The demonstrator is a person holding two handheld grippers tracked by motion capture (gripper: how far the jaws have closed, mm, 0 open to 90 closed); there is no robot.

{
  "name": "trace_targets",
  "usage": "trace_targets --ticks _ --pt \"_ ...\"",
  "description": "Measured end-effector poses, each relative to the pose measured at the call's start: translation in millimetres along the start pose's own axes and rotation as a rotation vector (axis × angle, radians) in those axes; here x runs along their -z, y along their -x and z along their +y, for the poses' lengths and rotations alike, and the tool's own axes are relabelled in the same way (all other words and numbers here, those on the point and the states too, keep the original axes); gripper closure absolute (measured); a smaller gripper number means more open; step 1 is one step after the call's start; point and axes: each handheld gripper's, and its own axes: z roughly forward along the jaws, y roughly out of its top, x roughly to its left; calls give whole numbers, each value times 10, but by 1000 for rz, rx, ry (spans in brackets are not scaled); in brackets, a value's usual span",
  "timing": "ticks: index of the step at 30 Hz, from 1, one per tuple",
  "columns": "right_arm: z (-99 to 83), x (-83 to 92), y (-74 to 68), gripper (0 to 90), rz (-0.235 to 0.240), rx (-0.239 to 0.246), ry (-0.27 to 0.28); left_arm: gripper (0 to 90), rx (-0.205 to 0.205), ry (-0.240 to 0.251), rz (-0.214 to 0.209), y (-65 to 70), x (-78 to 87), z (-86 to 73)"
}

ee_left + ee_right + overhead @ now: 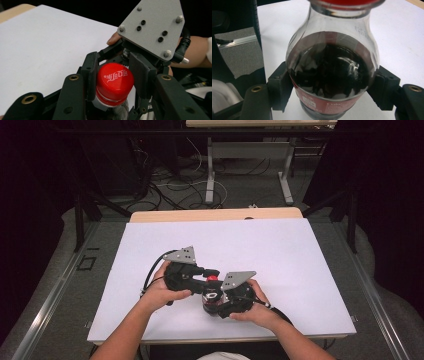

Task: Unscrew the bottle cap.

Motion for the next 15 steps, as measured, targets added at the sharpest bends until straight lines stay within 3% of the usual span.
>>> trace_targets --ticks 3,6,10,13,15 --pt "2 -3 16 295 -16 -10 1 608 41 -8 106 103 -19 22" --pt "-1 -2 13 295 -45 -28 -5 610 81 -3 239 237 -74 39" --pt "-1 -4 21 295 -66 -32 -6 610 160 6 394 381 -148 72" --pt "-5 -12 10 295 -88 -40 -4 610 215 16 491 465 -209 88" --pt "-9 -16 14 295 -98 -41 -8 611 233 14 511 473 -226 94"
